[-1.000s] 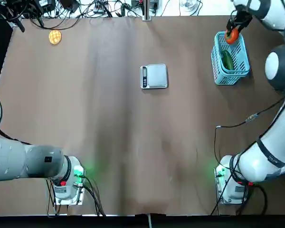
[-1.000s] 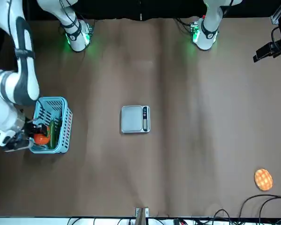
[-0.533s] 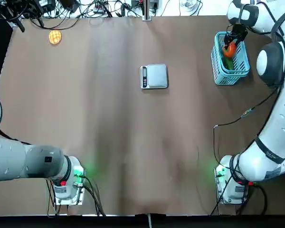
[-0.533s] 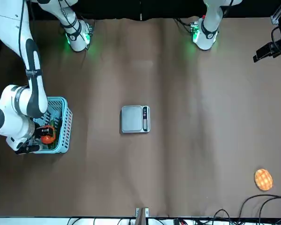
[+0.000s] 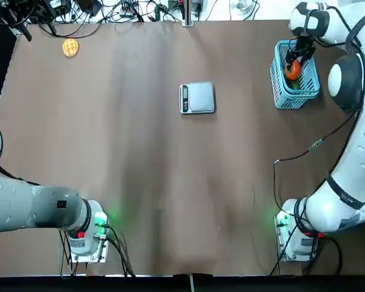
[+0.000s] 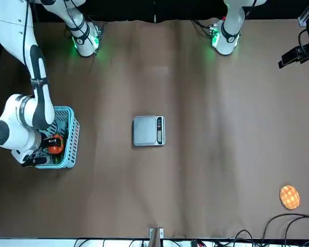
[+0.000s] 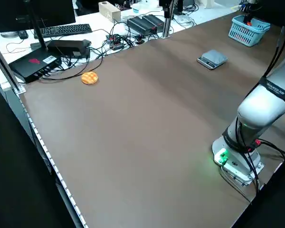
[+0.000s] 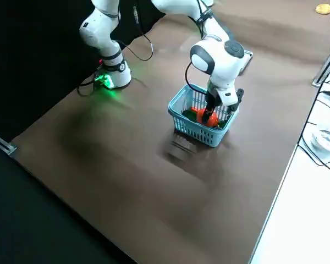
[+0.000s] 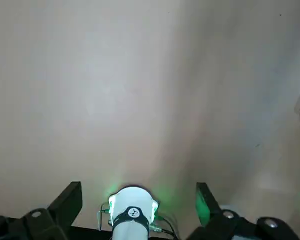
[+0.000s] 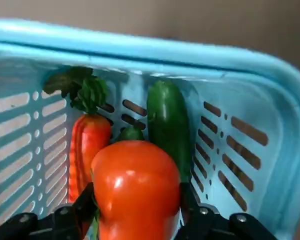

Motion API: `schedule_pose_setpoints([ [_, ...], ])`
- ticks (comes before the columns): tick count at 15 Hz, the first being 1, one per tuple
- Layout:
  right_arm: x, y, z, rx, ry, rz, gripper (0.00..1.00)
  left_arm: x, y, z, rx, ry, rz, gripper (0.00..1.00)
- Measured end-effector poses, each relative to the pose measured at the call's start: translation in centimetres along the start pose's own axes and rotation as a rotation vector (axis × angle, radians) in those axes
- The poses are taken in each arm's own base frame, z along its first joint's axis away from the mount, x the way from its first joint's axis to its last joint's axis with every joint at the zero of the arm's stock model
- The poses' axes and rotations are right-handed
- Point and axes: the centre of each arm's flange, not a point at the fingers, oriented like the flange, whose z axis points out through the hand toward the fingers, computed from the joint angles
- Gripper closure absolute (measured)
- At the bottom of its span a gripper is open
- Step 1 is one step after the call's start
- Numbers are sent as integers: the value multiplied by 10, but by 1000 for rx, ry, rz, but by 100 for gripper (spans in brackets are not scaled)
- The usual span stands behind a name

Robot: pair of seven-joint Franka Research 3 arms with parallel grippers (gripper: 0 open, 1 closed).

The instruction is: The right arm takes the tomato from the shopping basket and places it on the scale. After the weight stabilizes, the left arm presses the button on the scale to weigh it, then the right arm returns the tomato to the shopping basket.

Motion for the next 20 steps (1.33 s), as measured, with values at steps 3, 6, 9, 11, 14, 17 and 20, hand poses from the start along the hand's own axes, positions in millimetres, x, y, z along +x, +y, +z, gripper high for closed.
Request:
schedule_pose_setpoints([
  [3,-2,-1,4,2,-8,0,29,0,0,0,0,0,0,0],
  [6,-1,-2,2,1,-5,-3,24,0,0,0,0,0,0,0],
  [9,2,-4,-25,1,42,-10,2,0,0,0,0,0,0,1],
  [11,-2,-5,-58,10,78,-12,0,0,0,0,0,0,0,0],
  [14,-16,-4,-128,31,151,-15,0,0,0,0,0,0,0,0],
  [17,-35,-1,-192,43,244,-17,0,0,0,0,0,-2,0,0],
  [20,-58,-3,-246,63,281,-27,0,0,0,-1,0,-1,-1,0],
])
